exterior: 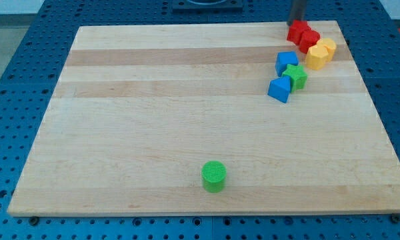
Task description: Move the red blocks hexagon towards the bottom
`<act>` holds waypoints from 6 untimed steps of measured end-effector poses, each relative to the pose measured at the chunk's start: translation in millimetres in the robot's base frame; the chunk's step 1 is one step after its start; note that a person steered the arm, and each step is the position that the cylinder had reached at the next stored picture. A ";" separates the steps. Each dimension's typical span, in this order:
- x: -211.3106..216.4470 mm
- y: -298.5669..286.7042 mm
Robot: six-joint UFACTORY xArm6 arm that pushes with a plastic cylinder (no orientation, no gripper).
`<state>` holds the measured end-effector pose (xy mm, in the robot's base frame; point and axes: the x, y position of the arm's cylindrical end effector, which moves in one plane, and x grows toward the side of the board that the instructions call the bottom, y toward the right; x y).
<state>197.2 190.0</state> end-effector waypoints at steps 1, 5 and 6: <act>2.9 -11.5; 33.4 34.6; 34.0 34.6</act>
